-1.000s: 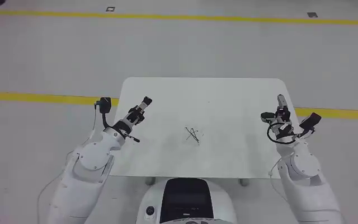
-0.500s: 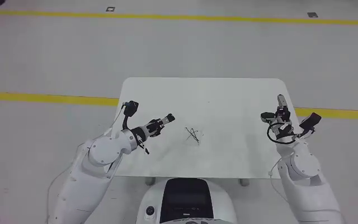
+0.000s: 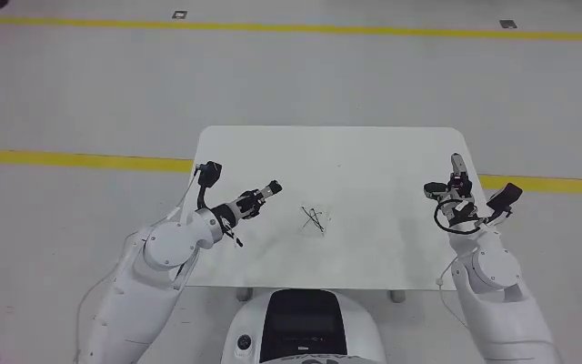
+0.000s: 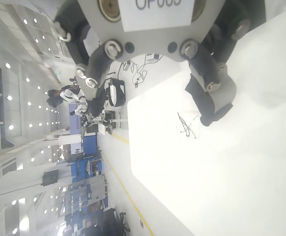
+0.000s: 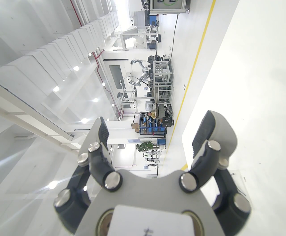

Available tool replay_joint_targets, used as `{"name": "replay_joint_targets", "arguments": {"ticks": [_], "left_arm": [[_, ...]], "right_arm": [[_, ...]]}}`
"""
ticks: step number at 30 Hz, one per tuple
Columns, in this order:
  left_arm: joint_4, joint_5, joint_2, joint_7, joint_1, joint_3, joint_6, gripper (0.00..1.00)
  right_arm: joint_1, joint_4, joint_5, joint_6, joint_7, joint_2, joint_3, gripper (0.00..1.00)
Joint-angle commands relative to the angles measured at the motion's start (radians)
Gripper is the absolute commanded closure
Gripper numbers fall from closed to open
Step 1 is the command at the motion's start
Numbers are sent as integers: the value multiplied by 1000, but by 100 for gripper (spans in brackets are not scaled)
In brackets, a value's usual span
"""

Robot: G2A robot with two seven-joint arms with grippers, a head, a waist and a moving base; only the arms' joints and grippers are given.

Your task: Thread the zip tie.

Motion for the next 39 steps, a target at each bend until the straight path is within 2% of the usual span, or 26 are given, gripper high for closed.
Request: {"name": "replay_joint_targets", "arguments": {"ticks": [1, 16, 17, 18, 19, 21, 23, 25, 27, 33, 35, 36, 39], "left_arm": [[0, 0, 0, -3, 0, 0, 0, 0], [-9, 0, 0, -8, -2, 6, -6, 0], [-27, 14, 1, -37, -13, 26, -9, 0], [-43, 54, 3, -68, -31, 45, 5, 0], [-52, 84, 4, -112, -46, 69, 45, 0], [-43, 115, 3, -168, -91, 102, 56, 0], [-1, 126, -1, -218, -128, 128, 56, 0], [65, 125, -11, -268, -171, 160, 56, 0], [100, 172, -19, -272, -213, 184, 56, 0], [100, 172, -19, -272, -213, 184, 56, 0], [101, 211, -19, -283, -226, 208, 55, 0], [97, 234, -20, -302, -246, 232, 56, 0], [140, 249, -29, -371, -327, 280, 56, 0]], "right_arm": [[0, 0, 0, 0, 0, 0, 0, 0], [0, 0, 0, 0, 0, 0, 0, 0], [0, 0, 0, 0, 0, 0, 0, 0], [0, 0, 0, 0, 0, 0, 0, 0], [0, 0, 0, 0, 0, 0, 0, 0], [0, 0, 0, 0, 0, 0, 0, 0], [0, 0, 0, 0, 0, 0, 0, 0], [0, 0, 0, 0, 0, 0, 0, 0], [0, 0, 0, 0, 0, 0, 0, 0], [0, 0, 0, 0, 0, 0, 0, 0], [0, 0, 0, 0, 0, 0, 0, 0], [0, 0, 0, 0, 0, 0, 0, 0], [0, 0, 0, 0, 0, 0, 0, 0]]}}
